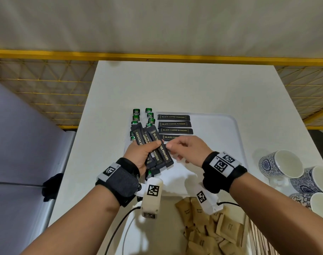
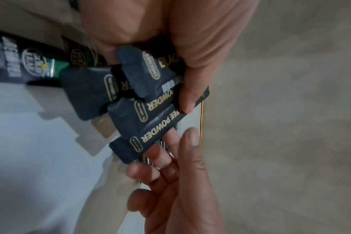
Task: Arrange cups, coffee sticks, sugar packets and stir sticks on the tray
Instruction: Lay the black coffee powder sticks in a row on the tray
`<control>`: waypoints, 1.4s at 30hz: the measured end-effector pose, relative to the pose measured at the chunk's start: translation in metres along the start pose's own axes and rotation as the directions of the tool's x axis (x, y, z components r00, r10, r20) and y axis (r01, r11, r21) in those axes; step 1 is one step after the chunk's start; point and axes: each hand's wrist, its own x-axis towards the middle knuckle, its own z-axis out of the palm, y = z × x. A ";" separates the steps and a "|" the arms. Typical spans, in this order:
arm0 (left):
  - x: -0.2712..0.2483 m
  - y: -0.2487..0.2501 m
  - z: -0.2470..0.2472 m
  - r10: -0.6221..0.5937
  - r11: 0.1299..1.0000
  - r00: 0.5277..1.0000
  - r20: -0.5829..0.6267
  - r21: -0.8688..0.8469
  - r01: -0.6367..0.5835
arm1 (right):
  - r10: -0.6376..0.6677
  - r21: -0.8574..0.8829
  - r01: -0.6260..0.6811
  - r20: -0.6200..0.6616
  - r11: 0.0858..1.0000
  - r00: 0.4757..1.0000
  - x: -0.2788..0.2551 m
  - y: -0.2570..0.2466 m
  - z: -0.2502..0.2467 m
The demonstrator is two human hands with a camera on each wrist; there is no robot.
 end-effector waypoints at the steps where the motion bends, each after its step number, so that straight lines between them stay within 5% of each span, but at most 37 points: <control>1: 0.001 -0.001 0.001 0.002 1.000 1.000 0.002 -0.009 -0.002 | 0.024 -0.004 -0.024 0.047 1.000 0.999 -0.001 -0.001 0.001; 14: 0.004 -0.005 -0.004 0.017 0.988 0.999 0.031 -0.155 -0.012 | 0.105 0.310 -0.070 -0.096 0.948 0.990 -0.003 0.023 -0.035; 23: 0.006 0.001 -0.008 -0.026 0.989 0.997 -0.068 -0.145 0.016 | 0.104 -0.035 -0.105 -0.024 0.994 0.994 -0.005 0.037 -0.045; 30: 0.008 -0.001 -0.007 -0.043 0.988 0.998 -0.041 -0.149 0.036 | -0.001 -0.193 -0.032 -0.167 0.981 0.986 0.001 0.033 -0.036; 37: 0.009 -0.002 -0.008 -0.031 0.990 0.998 -0.052 -0.139 0.024 | -0.110 -0.485 0.100 0.009 0.869 0.994 0.000 0.024 -0.008; 42: 0.011 0.000 -0.009 -0.013 0.992 0.998 -0.061 -0.129 0.005 | -0.096 -0.493 0.069 -0.030 0.867 0.995 0.004 0.021 -0.004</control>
